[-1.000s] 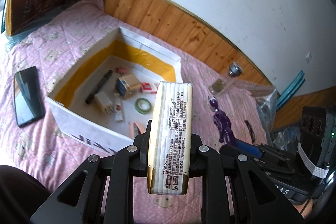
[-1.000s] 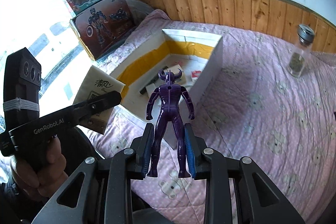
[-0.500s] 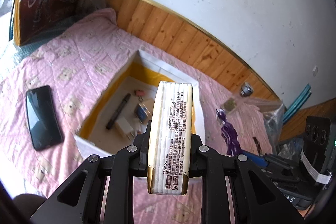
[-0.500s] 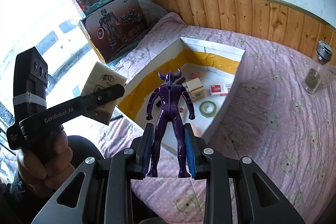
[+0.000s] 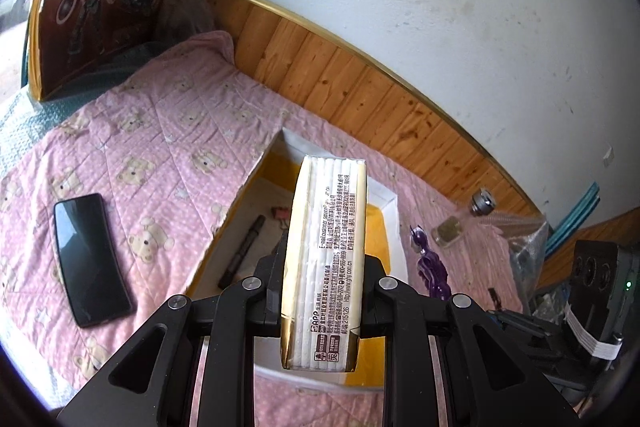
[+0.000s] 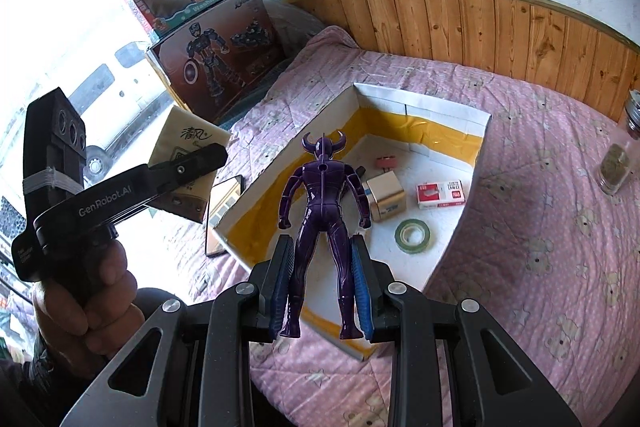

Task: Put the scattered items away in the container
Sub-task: 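Lift and carry the tissue pack and purple figure over the white box with both tools, then open the left tool to drop the tissue pack while the right tool releases the figure inside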

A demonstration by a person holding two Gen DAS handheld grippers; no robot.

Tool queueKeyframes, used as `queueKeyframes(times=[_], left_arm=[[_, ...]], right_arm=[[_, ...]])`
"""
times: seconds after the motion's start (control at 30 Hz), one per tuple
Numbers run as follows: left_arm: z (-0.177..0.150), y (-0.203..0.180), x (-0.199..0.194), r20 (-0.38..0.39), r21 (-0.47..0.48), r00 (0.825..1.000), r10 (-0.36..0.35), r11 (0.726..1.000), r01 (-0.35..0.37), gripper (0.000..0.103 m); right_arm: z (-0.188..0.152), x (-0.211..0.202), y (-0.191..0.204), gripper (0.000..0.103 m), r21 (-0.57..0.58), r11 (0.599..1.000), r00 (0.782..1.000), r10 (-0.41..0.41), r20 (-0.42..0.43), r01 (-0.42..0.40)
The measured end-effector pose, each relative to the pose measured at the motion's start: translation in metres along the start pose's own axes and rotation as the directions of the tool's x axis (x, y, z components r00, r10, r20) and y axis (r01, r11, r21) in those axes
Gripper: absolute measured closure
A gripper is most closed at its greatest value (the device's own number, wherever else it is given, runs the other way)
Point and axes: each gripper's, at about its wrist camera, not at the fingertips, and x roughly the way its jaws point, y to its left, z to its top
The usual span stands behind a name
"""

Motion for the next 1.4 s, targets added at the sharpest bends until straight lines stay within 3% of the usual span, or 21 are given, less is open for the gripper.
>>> queueKeyframes(times=[0.37, 0.67, 0.97, 1.13, 1.4], left_arm=[[0.034, -0.009, 0.030, -0.001, 0.086, 0.999, 0.033, 0.996, -0.032, 0.080], [0.054, -0.013, 0.089, -0.129, 0.132, 0.991, 0.036, 0.991, -0.019, 0.080], [0.028, 0.001, 0.124, -0.278, 0.120, 0.957, 0.083, 0.992, -0.051, 0.080], [0.002, 0.002, 0.128, -0.368, 0.107, 0.929, 0.043, 0.994, -0.003, 0.080], [-0.019, -0.008, 0.133, -0.448, 0.118, 0.894, 0.020, 0.992, 0.037, 0.080]], right_arm=[[0.028, 0.029, -0.016, 0.073, 0.041, 0.999, 1.000, -0.001, -0.025, 0.002], [0.046, 0.061, -0.032, 0.073, 0.073, 0.997, 0.997, -0.031, -0.065, 0.035], [0.060, 0.094, -0.053, 0.073, 0.118, 0.991, 0.992, -0.052, -0.115, 0.065], [0.068, 0.113, -0.062, 0.073, 0.139, 0.988, 0.989, -0.048, -0.142, 0.068], [0.081, 0.141, -0.071, 0.073, 0.144, 0.985, 0.982, -0.065, -0.179, 0.092]])
